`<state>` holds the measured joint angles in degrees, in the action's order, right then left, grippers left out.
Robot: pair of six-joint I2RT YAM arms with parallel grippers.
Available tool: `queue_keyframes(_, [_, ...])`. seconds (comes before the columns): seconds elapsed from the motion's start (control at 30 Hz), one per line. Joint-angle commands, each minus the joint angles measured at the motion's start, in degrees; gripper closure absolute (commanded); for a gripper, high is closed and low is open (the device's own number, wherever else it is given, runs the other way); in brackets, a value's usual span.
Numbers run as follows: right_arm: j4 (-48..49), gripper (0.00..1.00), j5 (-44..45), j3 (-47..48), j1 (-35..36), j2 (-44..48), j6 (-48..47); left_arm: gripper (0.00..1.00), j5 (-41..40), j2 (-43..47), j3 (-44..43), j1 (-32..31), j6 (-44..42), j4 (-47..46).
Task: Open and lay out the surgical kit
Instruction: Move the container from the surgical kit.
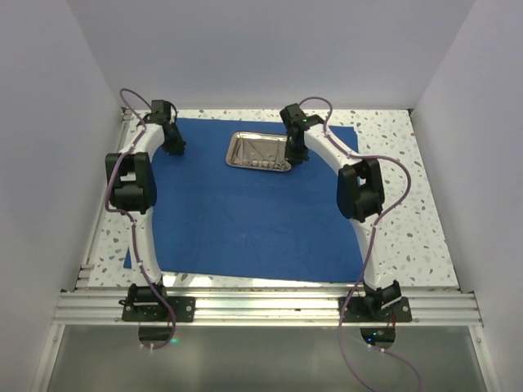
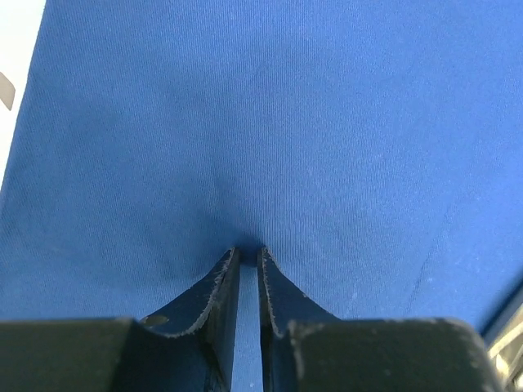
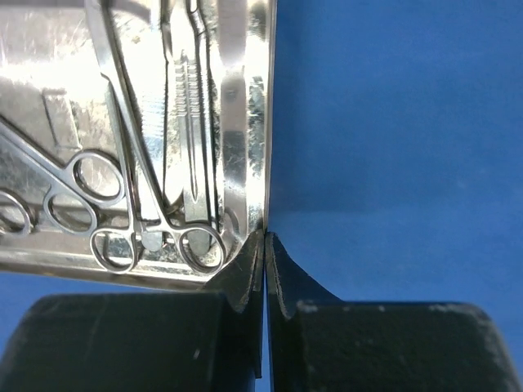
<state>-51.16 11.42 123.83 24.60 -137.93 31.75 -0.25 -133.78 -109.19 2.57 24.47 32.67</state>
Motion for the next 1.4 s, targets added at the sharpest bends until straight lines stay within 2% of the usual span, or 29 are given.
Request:
queue_keyframes(0.0, [-1.8, 1.0, 4.6, -4.9, -2.3, 8.1, -2.0, 0.82, -1.5, -1.1, -0.9, 0.4, -0.8, 1.0])
queue_keyframes(0.3, [1.1, 1.0, 6.9, -14.8, -10.6, 12.0, -1.2, 0.83, -0.7, 2.5, 0.8, 0.4, -2.3, 1.3])
queue_keyframes(0.47, [1.7, 1.0, 8.4, -16.0, -12.7, 11.5, -1.7, 0.83, -0.2, 4.3, 2.0, 0.4, -2.3, 1.3])
queue_keyframes(0.57, [-0.6, 0.98, 8.2, -13.4, -12.7, 9.9, -2.3, 0.83, 0.0, 5.3, 2.2, 0.4, -2.3, 1.9])
queue_keyframes(0.6, [-1.4, 0.81, 8.4, -11.1, -12.7, 8.8, -2.4, 0.83, 0.0, 6.0, 2.4, 0.4, -2.3, 2.0])
queue_keyframes(0.67, [-2.7, 0.65, 9.1, -9.4, -12.7, 8.6, -2.5, 0.82, 0.0, 7.0, 2.9, 0.2, -2.2, 2.1])
queue_keyframes(0.7, [-2.9, 0.43, 9.8, -8.4, -12.8, 8.8, -2.7, 0.8, 0.0, 8.3, 3.7, 0.1, -2.1, 2.1])
queue_keyframes(0.73, [-3.1, 0.35, 10.5, -7.7, -12.7, 9.5, -2.8, 0.78, 1.3, 9.1, 4.2, 0.1, -2.1, 2.1])
queue_keyframes(0.77, [-4.2, 0.27, 11.2, -6.1, -12.8, 10.0, -3.1, 0.68, 1.4, 10.9, 5.0, -0.2, -2.0, 1.9])
queue_keyframes(0.83, [-5.5, 0.2, 12.8, -4.4, -12.7, 11.4, -3.4, 0.54, 2.3, 12.7, 5.8, -0.7, -2.1, 1.8])
queue_keyframes(0.87, [-6.5, 0.2, 12.9, -3.7, -12.8, 12.1, -3.5, 0.48, 2.4, 13.6, 6.3, -1.5, -2.1, 1.4])
queue_keyframes(0.93, [-6.4, 0.21, 11.4, -2.5, -12.4, 14.6, -4.2, 0.1, 2.5, 17.1, 8.5, -2.1, -2.3, 0.6])
queue_keyframes(0.97, [-5.7, 0.21, 10.1, -2.6, -12.0, 15.6, -4.6, 0.01, 2.4, 19.8, 9.6, -4.8, -2.3, -1.2])
queue_keyframes(1.1, [-3.9, 0.24, 5.2, -1.8, -8.2, 16.5, -6.3, 0.0, 6.7, 23.6, 15.2, -8.4, -2.1, -3.3])
queue_keyframes(1.13, [-3.4, 0.27, 4.3, -1.4, -7.5, 15.9, -6.3, 0.0, 7.1, 24.4, 16.3, -9.4, -1.7, -3.4])
queue_keyframes(1.3, [-6.7, 0.32, 1.1, 4.9, -5.0, 7.9, -5.2, 0.07, 7.9, 32.8, 26.6, -10.9, -1.4, -5.1])
queue_keyframes(1.37, [-7.9, 0.38, 1.6, 5.6, -4.9, 5.6, -4.6, 0.1, 7.9, 36.0, 30.3, -10.9, -1.9, -5.1])
